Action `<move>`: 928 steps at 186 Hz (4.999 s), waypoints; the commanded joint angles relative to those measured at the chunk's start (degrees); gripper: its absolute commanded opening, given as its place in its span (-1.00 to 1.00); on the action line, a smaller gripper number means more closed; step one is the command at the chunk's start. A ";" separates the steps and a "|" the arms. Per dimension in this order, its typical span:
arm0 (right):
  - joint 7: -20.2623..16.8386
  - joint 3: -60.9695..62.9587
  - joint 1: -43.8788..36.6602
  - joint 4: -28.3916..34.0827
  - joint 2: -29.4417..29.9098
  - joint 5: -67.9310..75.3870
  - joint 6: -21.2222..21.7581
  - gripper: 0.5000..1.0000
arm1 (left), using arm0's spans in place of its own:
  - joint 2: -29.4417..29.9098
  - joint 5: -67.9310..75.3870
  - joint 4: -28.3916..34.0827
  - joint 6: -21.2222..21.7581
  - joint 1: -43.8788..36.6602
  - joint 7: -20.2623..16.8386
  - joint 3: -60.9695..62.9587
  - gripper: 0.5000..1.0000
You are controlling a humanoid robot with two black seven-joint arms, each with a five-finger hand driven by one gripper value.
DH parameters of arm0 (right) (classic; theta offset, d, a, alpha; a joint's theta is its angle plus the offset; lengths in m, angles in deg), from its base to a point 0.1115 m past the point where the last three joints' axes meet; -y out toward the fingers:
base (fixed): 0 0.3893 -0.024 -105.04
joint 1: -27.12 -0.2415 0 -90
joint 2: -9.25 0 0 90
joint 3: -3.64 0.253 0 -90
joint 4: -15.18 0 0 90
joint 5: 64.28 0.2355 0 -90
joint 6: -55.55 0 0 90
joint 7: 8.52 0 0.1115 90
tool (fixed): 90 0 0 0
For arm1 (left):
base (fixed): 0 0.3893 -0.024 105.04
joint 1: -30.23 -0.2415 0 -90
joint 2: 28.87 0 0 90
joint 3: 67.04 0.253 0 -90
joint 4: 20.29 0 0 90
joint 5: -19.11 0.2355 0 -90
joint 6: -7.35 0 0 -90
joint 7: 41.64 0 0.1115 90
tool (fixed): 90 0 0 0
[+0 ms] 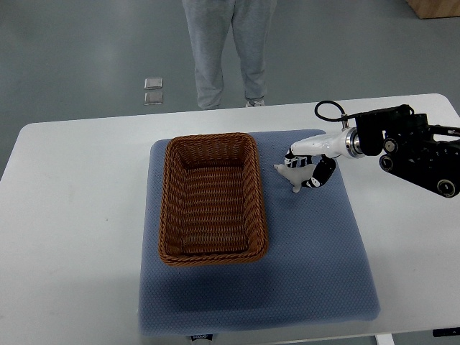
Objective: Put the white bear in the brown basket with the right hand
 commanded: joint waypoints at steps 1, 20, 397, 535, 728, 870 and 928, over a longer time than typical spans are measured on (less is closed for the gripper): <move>-0.07 0.00 -0.08 0.00 0.00 -0.09 0.03 -0.89 | 0.00 0.00 0.00 0.06 0.00 0.00 0.00 1.00; 0.02 0.09 -0.34 0.00 -0.09 0.00 0.03 -0.95 | 0.00 0.00 0.00 -0.03 0.00 0.00 0.00 1.00; -2.88 0.09 -5.79 -8.70 21.18 -1.67 -4.28 -0.88 | 0.00 0.00 0.00 -0.03 -0.09 0.00 -0.09 1.00; -2.79 0.09 -4.47 -11.25 21.88 -1.93 -5.78 -0.73 | 0.00 0.00 0.00 -0.03 -0.09 0.00 -0.09 1.00; -2.00 4.66 -7.11 -10.19 18.28 2.11 -2.87 0.69 | 0.00 0.00 0.00 -0.03 -0.09 0.00 -0.09 1.00; 4.33 39.64 9.59 -20.21 12.57 40.08 -5.51 0.69 | 0.00 0.00 0.00 -0.03 -0.09 0.00 -0.09 1.00; 9.51 43.86 14.77 -24.08 13.09 67.15 -14.04 0.69 | 0.00 0.00 0.00 -0.03 -0.09 0.00 -0.09 1.00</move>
